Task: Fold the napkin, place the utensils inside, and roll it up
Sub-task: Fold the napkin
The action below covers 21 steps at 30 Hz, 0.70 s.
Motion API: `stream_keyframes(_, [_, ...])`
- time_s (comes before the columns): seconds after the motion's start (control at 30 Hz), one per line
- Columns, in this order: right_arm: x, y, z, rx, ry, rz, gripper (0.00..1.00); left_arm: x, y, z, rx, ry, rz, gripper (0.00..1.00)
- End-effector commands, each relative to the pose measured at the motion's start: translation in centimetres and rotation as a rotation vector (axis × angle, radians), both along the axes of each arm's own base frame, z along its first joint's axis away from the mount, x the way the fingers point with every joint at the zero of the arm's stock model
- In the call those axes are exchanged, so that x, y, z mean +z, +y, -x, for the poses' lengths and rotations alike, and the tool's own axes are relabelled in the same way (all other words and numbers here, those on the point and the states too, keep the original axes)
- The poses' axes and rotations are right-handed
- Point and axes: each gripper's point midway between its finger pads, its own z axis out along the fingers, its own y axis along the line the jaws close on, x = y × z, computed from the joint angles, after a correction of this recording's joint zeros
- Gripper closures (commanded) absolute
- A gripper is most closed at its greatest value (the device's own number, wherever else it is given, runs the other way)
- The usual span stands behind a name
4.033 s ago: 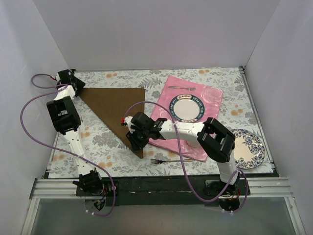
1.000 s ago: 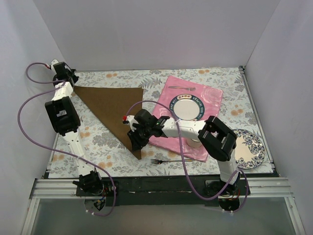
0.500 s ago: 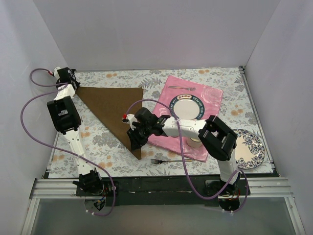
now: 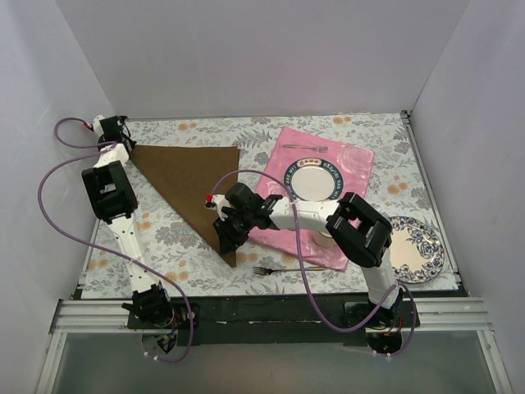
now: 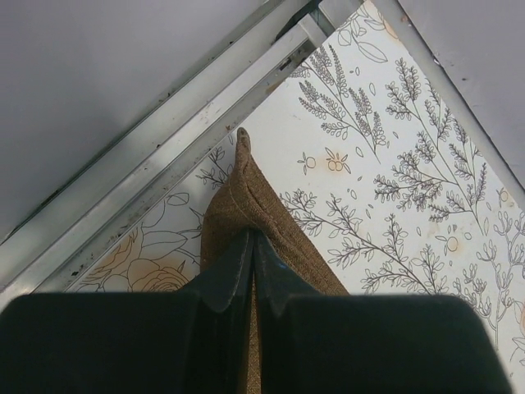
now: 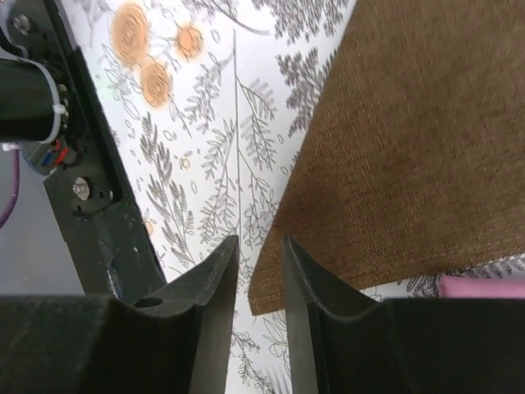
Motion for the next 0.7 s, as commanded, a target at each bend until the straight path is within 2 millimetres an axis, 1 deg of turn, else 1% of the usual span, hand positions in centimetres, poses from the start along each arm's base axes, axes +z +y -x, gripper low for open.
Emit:
stream_keyframes(0.0, [-2.9,-1.6,1.1,0.007,0.045,0.062,0.65,1.7,1.0,-0.7,0.028,-0.036,-0.061,1.0])
stream_keyframes(0.03, [-3.8,-2.3,1.6,0.007,0.053,0.085,0.65,1.5,0.9,-0.7,0.025,-0.031,-0.06,1.0])
stream_keyframes(0.17, [-5.5,-3.9,2.4,0.004,0.059,0.148,0.67,1.4,0.8,-1.0,0.026,-0.042,-0.043,1.0])
stream_keyframes(0.23, [-5.5,-4.5,2.2,-0.003,0.036,0.164,0.67,1.5,0.8,-1.1,0.031,-0.04,-0.048,1.0])
stream_keyframes(0.27, [-5.6,-5.0,1.8,-0.022,0.013,0.193,0.67,1.9,0.9,-1.2,0.028,-0.04,-0.064,1.0])
stream_keyframes(0.3, [-5.4,-5.2,1.4,-0.034,-0.002,0.199,0.67,2.6,0.6,-1.7,0.021,-0.049,-0.079,1.0])
stream_keyframes(0.37, [-4.1,-5.2,1.0,-0.044,-0.011,0.18,0.67,3.5,0.5,-2.1,0.003,-0.052,-0.115,1.0])
stream_keyframes(0.4, [-3.1,-4.9,0.5,-0.054,-0.013,0.144,0.67,4.5,0.0,-2.8,-0.017,-0.071,-0.129,1.0])
stream_keyframes(0.43, [-1.2,-4.4,0.0,-0.06,-0.023,0.09,0.67,5.1,-0.3,-3.1,-0.031,-0.077,-0.139,1.0])
stream_keyframes(0.47, [0.2,-4.2,-0.7,-0.08,-0.009,0.051,0.67,5.9,-1.4,-3.5,-0.058,-0.079,-0.157,0.97])
stream_keyframes(0.5, [2.2,-3.1,-1.7,-0.09,-0.029,-0.015,0.67,7.6,-2.0,-3.9,-0.072,-0.101,-0.171,0.94])
stream_keyframes(0.53, [3.9,-2.5,-2.5,-0.1,-0.037,-0.059,0.67,9.1,-2.7,-4.2,-0.086,-0.121,-0.183,0.9])
stream_keyframes(0.57, [5.1,-2.2,-3.7,-0.114,-0.034,-0.089,0.66,10.3,-4.0,-4.6,-0.102,-0.129,-0.202,0.83])
stream_keyframes(0.6, [7.2,-1.2,-5.4,-0.133,-0.048,-0.128,0.66,12.7,-5.0,-4.7,-0.116,-0.152,-0.227,0.69])
stream_keyframes(0.63, [8.0,-1.0,-6.7,-0.159,-0.054,-0.141,0.66,14.0,-5.7,-4.6,-0.119,-0.156,-0.235,0.61])
stream_keyframes(0.67, [8.7,-1.2,-8.8,-0.206,-0.064,-0.154,0.65,14.7,-7.7,-4.8,-0.15,-0.159,-0.233,0.55])
